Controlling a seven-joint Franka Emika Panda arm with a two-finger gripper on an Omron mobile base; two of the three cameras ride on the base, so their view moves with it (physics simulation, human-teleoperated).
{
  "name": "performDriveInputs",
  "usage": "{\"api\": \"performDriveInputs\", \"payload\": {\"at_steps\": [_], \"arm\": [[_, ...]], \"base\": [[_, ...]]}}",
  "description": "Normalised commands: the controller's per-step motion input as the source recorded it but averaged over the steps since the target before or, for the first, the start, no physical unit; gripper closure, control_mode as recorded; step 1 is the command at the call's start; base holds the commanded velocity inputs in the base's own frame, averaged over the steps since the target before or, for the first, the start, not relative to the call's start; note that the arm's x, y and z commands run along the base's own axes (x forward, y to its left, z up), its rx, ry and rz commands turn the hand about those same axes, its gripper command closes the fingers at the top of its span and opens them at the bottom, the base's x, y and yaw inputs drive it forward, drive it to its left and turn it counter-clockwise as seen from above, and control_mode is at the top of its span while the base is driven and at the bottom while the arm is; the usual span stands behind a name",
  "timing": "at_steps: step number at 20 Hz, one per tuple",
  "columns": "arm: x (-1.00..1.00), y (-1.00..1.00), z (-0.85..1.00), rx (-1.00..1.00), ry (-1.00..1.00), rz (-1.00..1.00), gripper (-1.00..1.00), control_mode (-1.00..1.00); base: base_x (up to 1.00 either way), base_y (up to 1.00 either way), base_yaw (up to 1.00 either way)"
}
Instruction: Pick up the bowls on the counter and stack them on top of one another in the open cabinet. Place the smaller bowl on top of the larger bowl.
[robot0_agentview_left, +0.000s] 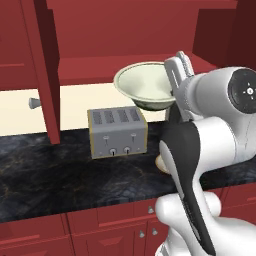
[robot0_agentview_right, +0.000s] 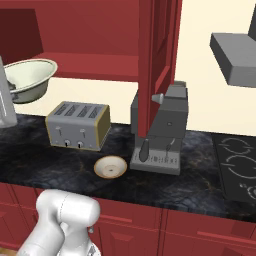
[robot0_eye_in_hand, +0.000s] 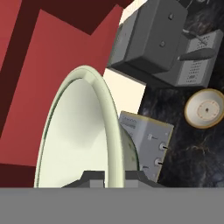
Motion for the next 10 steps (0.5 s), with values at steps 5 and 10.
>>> {"api": "performDriveInputs", "payload": {"at_steps": [5,10], "arm": [[0.16,-0.09,0.23,0.00,-0.01,0.00,1.00,-1.00],[0.13,0.00,0.15,0.00,-0.08,0.00,1.00,-1.00]], "base": [[0.00,0.00,0.00],[0.00,0.00,0.00]]}}
